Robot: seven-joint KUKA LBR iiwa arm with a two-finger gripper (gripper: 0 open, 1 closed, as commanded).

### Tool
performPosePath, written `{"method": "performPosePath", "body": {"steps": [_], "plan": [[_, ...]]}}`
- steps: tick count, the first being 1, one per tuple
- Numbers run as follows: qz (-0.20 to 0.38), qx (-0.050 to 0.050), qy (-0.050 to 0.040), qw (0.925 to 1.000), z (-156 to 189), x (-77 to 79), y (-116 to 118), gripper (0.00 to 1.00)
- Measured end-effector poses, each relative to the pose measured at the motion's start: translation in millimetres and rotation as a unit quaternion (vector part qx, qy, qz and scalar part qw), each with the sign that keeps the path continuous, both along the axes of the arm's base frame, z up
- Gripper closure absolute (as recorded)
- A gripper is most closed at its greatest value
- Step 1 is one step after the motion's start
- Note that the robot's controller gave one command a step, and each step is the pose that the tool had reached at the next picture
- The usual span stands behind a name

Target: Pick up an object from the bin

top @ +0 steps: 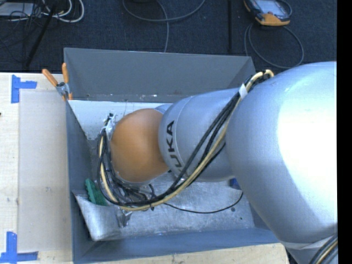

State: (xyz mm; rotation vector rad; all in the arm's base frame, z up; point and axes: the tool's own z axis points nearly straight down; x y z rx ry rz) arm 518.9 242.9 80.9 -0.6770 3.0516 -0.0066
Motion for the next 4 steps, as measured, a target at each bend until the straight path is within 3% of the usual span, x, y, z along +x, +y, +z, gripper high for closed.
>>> {"method": "performPosePath", "body": {"steps": [1,2,3,4], "plan": [[0.040,0.001,0.0062,0.9992,-9,54.2,-37,0.00],[0.075,0.000,0.0076,0.9971,-10,79.4,-24,0.00],[0.133,0.001,0.0042,0.9911,-7,75.2,-140,0.00],[0.027,0.000,0.0046,0.9996,101,67.1,-210,0.00]]}}
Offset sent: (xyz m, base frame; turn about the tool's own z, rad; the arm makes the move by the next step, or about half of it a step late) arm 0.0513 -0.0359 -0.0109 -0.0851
